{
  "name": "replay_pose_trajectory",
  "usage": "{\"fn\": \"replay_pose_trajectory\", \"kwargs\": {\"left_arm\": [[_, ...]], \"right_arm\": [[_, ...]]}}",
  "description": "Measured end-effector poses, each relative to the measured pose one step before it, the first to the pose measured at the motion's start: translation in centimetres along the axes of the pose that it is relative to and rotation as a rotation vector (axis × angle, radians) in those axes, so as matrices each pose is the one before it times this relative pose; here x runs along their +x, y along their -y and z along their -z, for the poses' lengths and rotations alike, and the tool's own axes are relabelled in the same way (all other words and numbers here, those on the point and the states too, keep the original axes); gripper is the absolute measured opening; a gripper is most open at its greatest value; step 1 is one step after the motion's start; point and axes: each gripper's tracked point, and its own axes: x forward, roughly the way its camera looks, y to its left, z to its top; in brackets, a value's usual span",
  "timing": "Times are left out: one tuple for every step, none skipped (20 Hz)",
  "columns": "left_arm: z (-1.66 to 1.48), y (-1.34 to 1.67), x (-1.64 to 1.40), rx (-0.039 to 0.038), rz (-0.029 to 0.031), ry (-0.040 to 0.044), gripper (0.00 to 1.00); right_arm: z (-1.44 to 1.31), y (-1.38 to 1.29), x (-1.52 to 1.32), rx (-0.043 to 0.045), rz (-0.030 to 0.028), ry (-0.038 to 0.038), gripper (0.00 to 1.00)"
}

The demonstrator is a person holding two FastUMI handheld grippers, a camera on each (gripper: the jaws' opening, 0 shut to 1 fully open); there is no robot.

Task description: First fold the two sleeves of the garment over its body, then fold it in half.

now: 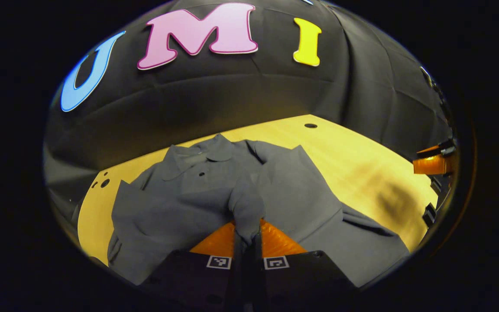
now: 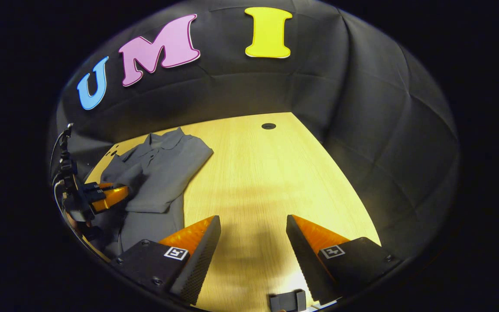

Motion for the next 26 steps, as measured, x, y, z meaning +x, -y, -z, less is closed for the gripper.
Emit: {"fn": "replay_pose_trajectory", "kwargs": {"left_arm": [[0.254, 0.269, 0.122, -0.00311, -0.00047, -0.00948, 0.15], [0.189, 0.224, -0.032, -0.00556, 0.00184, -0.00582, 0.17], [0.236, 0.678, -0.002, -0.00921, 0.02017, -0.00795, 0.19], [0.121, 0.760, -0.223, -0.00943, 0.03036, -0.00901, 0.22], [0.185, 0.834, -0.325, -0.01000, 0.03527, -0.00952, 0.31], [-0.101, 0.708, -0.308, -0.01054, 0.03436, -0.00426, 0.39], [0.162, 0.863, -0.217, -0.01469, 0.04116, -0.00605, 0.45], [0.028, 0.729, -0.294, -0.01695, 0.02842, -0.00429, 0.46], [0.061, 0.399, -0.395, -0.01840, 0.01572, -0.00106, 0.51], [-0.403, 0.179, -0.370, -0.01340, 0.00654, 0.01226, 0.59], [-0.200, 0.060, -0.412, -0.00556, -0.00633, 0.01339, 0.68], [-0.156, 0.127, -0.428, -0.00037, 0.00154, 0.00602, 0.78], [0.189, 0.199, -0.575, 0.01088, 0.00140, 0.00410, 0.87], [0.074, 0.055, -0.513, 0.01336, 0.00082, 0.00056, 0.87], [0.249, 0.083, -0.542, 0.01186, 0.00812, -0.00199, 0.91], [0.310, 0.241, -0.607, 0.00535, 0.02113, -0.00540, 0.91], [0.220, 0.337, -0.722, -0.00310, 0.02701, -0.00112, 0.90], [0.160, 0.248, -0.970, -0.00705, 0.02714, 0.00103, 0.92], [0.174, -0.227, -0.858, -0.00758, 0.01489, 0.00011, 0.97], [0.232, -0.533, -1.085, -0.00436, -0.00316, -0.00123, 0.96], [0.215, -0.981, -1.221, 0.00138, -0.01538, 0.00400, 0.96], [0.240, -0.965, -1.241, 0.00426, -0.01506, 0.00449, 0.96], [0.430, -1.036, -1.098, 0.00188, -0.01693, 0.00319, 0.96], [0.349, -1.087, -1.186, -0.00193, -0.01720, 0.00444, 0.92], [0.584, -1.131, -1.235, -0.00667, -0.01538, 0.00190, 0.96], [0.587, -1.189, -1.319, -0.00976, -0.01902, -0.00048, 0.96]], "right_arm": [[0.229, -0.081, -0.069, -0.00211, -0.00518, -0.00281, 0.94], [0.181, -0.057, 0.107, -0.00092, -0.00503, -0.00167, 0.94], [0.180, -0.091, -0.057, 0.00025, -0.00478, -0.00191, 0.94], [0.154, -0.034, -0.097, -0.00025, -0.00114, -0.00034, 0.94], [0.080, -0.057, -0.028, 0.00041, -0.00096, 0.00189, 0.94], [0.170, -0.157, -0.053, 0.00321, -0.00393, -0.00013, 0.94], [0.086, -0.216, -0.096, 0.00498, -0.00376, 0.00138, 0.94], [0.055, -0.309, -0.063, 0.00412, -0.00413, 0.00144, 0.95], [0.067, -0.340, -0.117, 0.00181, -0.00044, 0.00153, 0.96], [0.118, -0.328, -0.195, 0.00228, -0.00092, 0.00406, 0.98], [0.012, -0.513, -0.298, 0.00050, -0.00304, 0.00624, 0.98], [0.133, -0.507, -0.197, -0.00506, -0.00303, 0.00370, 0.98], [0.278, -0.604, -0.265, -0.00647, -0.00444, -0.00204, 0.98], [0.408, -0.638, -0.354, -0.00436, -0.00621, -0.00110, 0.98], [0.389, -0.721, -0.381, 0.00062, -0.00871, -0.00260, 0.98], [0.397, -0.678, -0.341, 0.00347, -0.00764, -0.00370, 0.99], [0.411, -0.661, -0.477, 0.00411, -0.00586, -0.00392, 0.99], [0.491, -0.673, -0.378, 0.00451, -0.00618, -0.00307, 0.99], [0.519, -0.670, -0.509, 0.00285, -0.00434, -0.00491, 0.99], [0.550, -0.632, -0.504, 0.00182, -0.00539, -0.00592, 0.99], [0.545, -0.677, -0.619, 0.00099, -0.00784, -0.00548, 0.99], [0.553, -0.552, -0.507, -0.00187, -0.00177, -0.00550, 0.99], [0.591, -0.532, -0.457, -0.00034, -0.00438, -0.00650, 0.99], [0.641, -0.557, -0.417, -0.00101, -0.00317, -0.00877, 0.99], [0.703, -0.365, -0.390, -0.00270, 0.00184, -0.00893, 0.99], [0.688, -0.346, -0.317, -0.00417, 0.00135, -0.00841, 0.99]]}}
